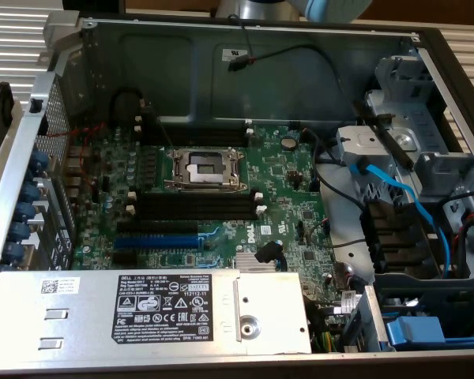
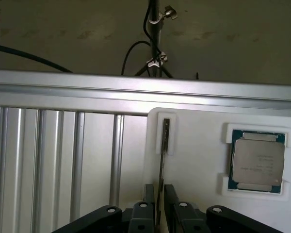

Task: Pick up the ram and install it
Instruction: 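Pick up the ram and move it above insertion slot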

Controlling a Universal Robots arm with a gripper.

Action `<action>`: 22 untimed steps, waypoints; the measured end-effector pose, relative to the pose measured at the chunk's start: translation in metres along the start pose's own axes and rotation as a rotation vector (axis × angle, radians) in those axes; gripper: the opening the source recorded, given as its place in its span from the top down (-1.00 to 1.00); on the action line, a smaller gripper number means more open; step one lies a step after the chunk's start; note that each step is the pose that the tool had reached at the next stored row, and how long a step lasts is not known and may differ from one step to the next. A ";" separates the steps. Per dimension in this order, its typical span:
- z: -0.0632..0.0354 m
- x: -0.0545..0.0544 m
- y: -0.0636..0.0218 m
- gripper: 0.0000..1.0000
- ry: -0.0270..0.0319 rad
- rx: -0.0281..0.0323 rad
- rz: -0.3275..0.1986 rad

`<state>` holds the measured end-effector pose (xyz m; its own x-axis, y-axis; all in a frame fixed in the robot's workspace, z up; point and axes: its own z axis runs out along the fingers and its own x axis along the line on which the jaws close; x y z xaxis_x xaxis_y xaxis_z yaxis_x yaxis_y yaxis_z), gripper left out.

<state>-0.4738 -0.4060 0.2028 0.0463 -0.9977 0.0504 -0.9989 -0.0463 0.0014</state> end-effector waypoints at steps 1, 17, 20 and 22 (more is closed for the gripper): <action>0.0000 0.000 0.0000 0.56 -0.0001 0.0000 0.000; 0.0002 0.003 0.0001 0.70 -0.0040 0.0002 0.000; 0.0003 0.004 0.0002 0.70 -0.0237 0.0013 0.000; 0.0003 0.004 0.0002 0.70 -0.0282 0.0014 0.000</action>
<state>-0.4738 -0.4098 0.2027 0.0464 -0.9987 0.0222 -0.9989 -0.0464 0.0000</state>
